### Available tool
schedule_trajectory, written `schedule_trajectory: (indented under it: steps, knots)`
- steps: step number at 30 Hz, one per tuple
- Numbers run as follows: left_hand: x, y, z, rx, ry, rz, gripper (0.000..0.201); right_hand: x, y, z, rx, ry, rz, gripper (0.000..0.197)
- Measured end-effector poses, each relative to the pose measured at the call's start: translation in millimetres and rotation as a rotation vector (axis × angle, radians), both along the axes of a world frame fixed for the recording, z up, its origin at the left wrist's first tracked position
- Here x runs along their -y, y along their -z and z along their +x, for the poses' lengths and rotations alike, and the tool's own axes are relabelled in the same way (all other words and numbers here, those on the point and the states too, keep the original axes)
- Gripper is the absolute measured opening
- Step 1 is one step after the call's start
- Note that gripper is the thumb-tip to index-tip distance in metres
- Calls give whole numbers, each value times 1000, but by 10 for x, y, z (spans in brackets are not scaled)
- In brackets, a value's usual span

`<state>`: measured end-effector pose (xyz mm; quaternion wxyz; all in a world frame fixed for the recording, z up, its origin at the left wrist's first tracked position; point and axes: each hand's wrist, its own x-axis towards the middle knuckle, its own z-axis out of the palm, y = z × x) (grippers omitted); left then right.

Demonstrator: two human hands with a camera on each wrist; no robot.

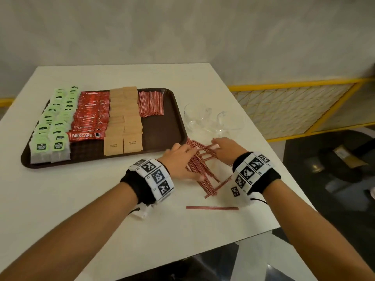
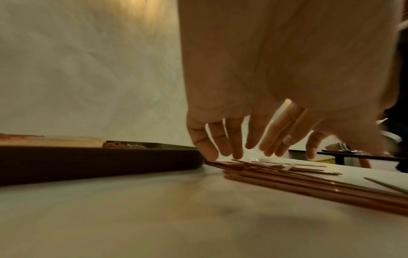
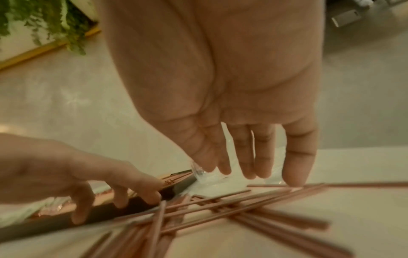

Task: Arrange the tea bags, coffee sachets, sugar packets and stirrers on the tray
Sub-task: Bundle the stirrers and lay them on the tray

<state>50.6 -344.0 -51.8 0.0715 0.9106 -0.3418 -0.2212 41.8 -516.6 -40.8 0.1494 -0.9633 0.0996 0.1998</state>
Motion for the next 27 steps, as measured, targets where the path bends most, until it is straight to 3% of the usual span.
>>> schedule_trajectory:
  steps: [3,7,15,20,23,27]
  knots:
    - [-83,18,-7,-53,97,144,132,41,36,33,6,4,-46,44]
    - [-55,107,-70,-29,142,290,146,-71,99,7,-14,-49,-131,36]
    - [73,13,-110,-38,15,151,127,-87,87,60,35,-119,-142,40]
    - [125,-40,-48,-117,-52,151,113,-142,102,8,29,-126,-9,33]
    - [115,-68,8,-118,-49,145,106,-116,32,-37,37,-112,142,48]
    - [74,-70,103,-94,-43,162,115,-125,-13,-61,-56,-205,160,94]
